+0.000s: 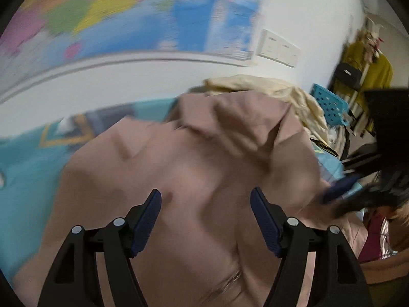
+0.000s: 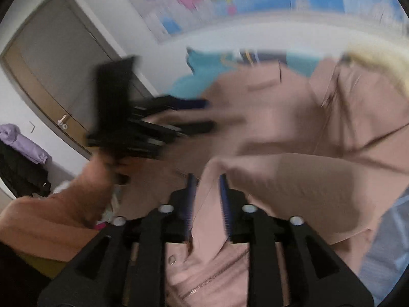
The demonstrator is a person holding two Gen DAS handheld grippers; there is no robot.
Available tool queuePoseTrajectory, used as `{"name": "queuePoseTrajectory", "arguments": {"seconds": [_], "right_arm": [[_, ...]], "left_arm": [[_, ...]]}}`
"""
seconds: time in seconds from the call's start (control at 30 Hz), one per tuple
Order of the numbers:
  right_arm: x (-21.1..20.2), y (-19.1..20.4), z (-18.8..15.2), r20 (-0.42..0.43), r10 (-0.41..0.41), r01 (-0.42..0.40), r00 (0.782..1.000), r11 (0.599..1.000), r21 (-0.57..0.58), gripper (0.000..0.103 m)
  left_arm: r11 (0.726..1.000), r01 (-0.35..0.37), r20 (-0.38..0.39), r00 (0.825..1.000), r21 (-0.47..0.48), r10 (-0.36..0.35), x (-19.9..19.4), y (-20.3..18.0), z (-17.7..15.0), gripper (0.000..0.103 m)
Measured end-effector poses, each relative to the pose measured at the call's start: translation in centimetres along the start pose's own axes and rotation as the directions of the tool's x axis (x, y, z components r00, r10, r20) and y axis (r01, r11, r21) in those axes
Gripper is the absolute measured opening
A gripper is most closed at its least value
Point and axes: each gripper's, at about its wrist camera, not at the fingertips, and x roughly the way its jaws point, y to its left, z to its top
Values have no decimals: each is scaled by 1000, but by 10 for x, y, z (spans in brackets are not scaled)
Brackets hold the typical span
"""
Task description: Fold large clothes
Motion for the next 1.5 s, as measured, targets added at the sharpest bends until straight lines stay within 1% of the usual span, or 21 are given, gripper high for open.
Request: {"name": "queuePoseTrajectory", "arguments": {"seconds": [0.03,0.07,0.17,0.23,0.37,0.53,0.6,0.67,0.7,0.73,0.77,0.8,0.83,0.97,1.07,1.13,1.2,1.27,1.33,1.43,1.5], "right_arm": [[7,-4,0,-16,-23,23,1000,1000,9,55],[11,-8,0,-21,-66,66,998,998,6,57],[-8,-20,-5,10,-71,71,997,997,34,56],[-39,-29,-6,89,-141,138,986,990,37,57],[-85,-73,-8,203,-293,262,934,951,166,61],[-76,-135,-10,138,-421,364,897,878,311,68],[-62,-152,-8,118,-406,349,906,876,334,68],[-47,-162,-1,112,-360,305,926,890,339,63],[-43,-164,3,114,-324,272,939,904,330,51],[-44,-160,4,116,-309,259,944,911,321,36],[-46,-157,4,121,-302,254,946,917,306,23],[-49,-152,8,131,-302,255,944,923,290,18],[-56,-147,11,152,-304,254,940,926,278,12],[-84,-146,21,215,-348,282,912,915,288,5],[-88,-165,22,211,-377,290,902,890,351,4],[-82,-174,21,190,-389,299,902,877,377,4],[-73,-178,18,172,-390,304,905,873,383,4],[-73,-179,13,173,-384,293,907,870,397,13],[-80,-176,7,192,-385,285,902,869,405,32],[-89,-159,1,225,-410,309,884,873,377,48],[-95,-137,-4,257,-420,334,870,887,318,48]], "left_arm": [[1000,-2,-6,1000,-17,1,-4,6,-4,69],[1000,3,-13,1000,-25,-3,-9,10,-10,69],[1000,30,-37,999,4,-30,-13,1,-24,70],[997,75,-75,994,18,-74,-10,-10,-33,71],[976,207,-137,971,65,-196,4,-48,-50,80],[942,312,-209,936,121,-283,18,-89,-62,92],[945,296,-251,934,138,-256,29,-98,-65,91],[957,253,-304,931,143,-201,44,-100,-68,63],[964,227,-335,926,135,-171,52,-97,-69,32],[969,219,-354,920,113,-166,54,-90,-69,12],[970,230,-353,916,72,-191,53,-79,-66,6],[971,233,-338,919,51,-203,49,-70,-63,5],[976,217,-303,933,34,-196,39,-58,-56,4],[987,151,-187,970,-49,-157,5,1,-26,5],[997,-38,-182,983,-73,24,7,37,-11,12],[984,-161,-212,967,-77,142,15,55,-11,35],[970,-235,-231,949,-70,213,20,64,-14,38],[979,-189,-213,962,-71,170,14,63,-20,51],[986,-150,-190,972,-65,136,4,56,-27,76],[994,-105,-159,982,-16,101,-7,41,-42,79],[995,-99,-183,978,30,103,-3,33,-50,85]]}}
